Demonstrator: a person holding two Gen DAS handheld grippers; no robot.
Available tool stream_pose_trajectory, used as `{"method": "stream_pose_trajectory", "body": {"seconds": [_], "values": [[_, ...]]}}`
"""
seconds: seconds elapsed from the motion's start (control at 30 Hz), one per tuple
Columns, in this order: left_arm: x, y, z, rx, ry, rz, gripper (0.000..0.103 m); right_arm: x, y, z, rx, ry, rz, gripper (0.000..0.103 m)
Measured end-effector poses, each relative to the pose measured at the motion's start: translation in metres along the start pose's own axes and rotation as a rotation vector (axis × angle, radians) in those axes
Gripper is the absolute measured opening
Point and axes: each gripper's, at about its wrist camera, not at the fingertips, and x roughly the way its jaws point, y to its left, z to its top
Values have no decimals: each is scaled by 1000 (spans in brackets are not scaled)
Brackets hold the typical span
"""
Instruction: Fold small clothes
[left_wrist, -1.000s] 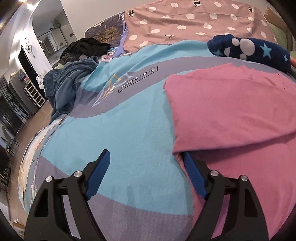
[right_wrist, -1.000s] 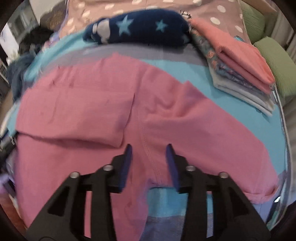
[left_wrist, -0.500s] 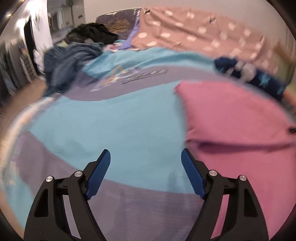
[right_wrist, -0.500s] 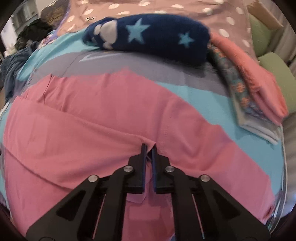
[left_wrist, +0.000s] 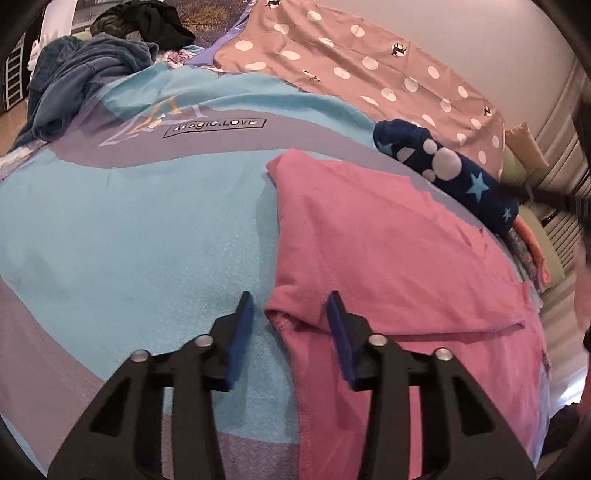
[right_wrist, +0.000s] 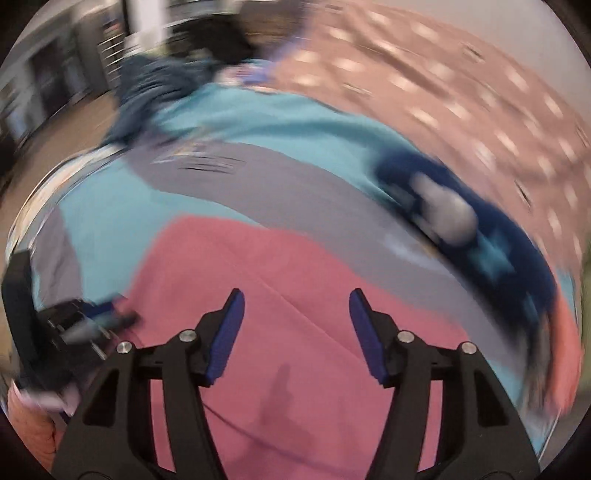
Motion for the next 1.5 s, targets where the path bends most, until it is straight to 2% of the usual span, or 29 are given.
{"method": "stream_pose_trajectory", "body": {"seconds": [0.17, 0.3, 0.37, 0.43, 0.5, 0.53, 0.57, 0.63, 0.67, 0.77, 0.8, 0.83, 0.97, 1.07, 1.1, 1.13, 1.17, 1.27, 1.3, 1.33, 1.4, 1.43, 1.5], "values": [[-1, -1, 0, 13, -13, 13, 40, 76, 71, 63, -185, 55, 82, 58], [-2, -2, -2, 24, -16, 25, 40, 127, 88, 83, -199, 155, 50, 55], [-2, -2, -2, 26, -18, 26, 40, 143, 90, 90, -177, 205, 70, 46], [-2, 0, -2, 21, -20, 18, 40, 155, 95, 90, -191, 273, 83, 17], [-1, 3, -2, 7, -21, 3, 38, 165, 106, 89, -262, 344, 65, 10], [-1, 4, -2, 3, -21, 0, 37, 166, 111, 91, -286, 345, 53, 4], [-2, 5, -2, -1, -24, -1, 36, 166, 113, 93, -289, 346, 46, 3], [-2, 6, -3, -3, -29, -1, 28, 162, 105, 108, -201, 302, 13, 2], [-2, 7, -3, -7, -31, -5, 27, 162, 96, 114, -139, 274, 22, 0], [-3, 10, -3, -28, -35, -18, 24, 158, 80, 120, -59, 178, 55, 0], [-3, 11, -3, -34, -36, -22, 23, 153, 71, 118, -25, 138, 91, 2], [-4, 12, -3, -39, -39, -23, 22, 146, 62, 114, 10, 117, 93, 9], [-9, 19, -4, -75, -58, -7, 21, 96, 31, 79, 38, 43, 118, 11], [-12, 24, -3, -105, -72, 22, 18, 36, 10, 10, 66, 17, 209, 11], [-12, 26, -3, -109, -73, 25, 18, 25, 6, -11, 77, 18, 213, 11], [-12, 26, -3, -110, -70, 24, 18, 10, -2, -44, 99, 22, 189, 13], [-10, 25, -2, -107, -65, 26, 18, 4, -7, -60, 119, 28, 170, 15], [-8, 23, -3, -98, -50, 33, 18, 1, -43, -132, 309, 106, 44, 16], [-6, 22, -3, -93, -44, 34, 19, 4, -56, -157, 384, 101, 29, 14], [-5, 21, -3, -83, -36, 43, 20, -3, -62, -174, 410, 9, 76, 14], [-4, 16, -3, -60, -31, 64, 21, -17, -56, -190, 416, -19, 48, 14], [-3, 14, -2, -49, -29, 77, 22, -27, -52, -197, 438, -20, 42, 20], [-3, 12, -1, -37, -29, 96, 24, -47, -55, -218, 523, -39, 82, 22]]}}
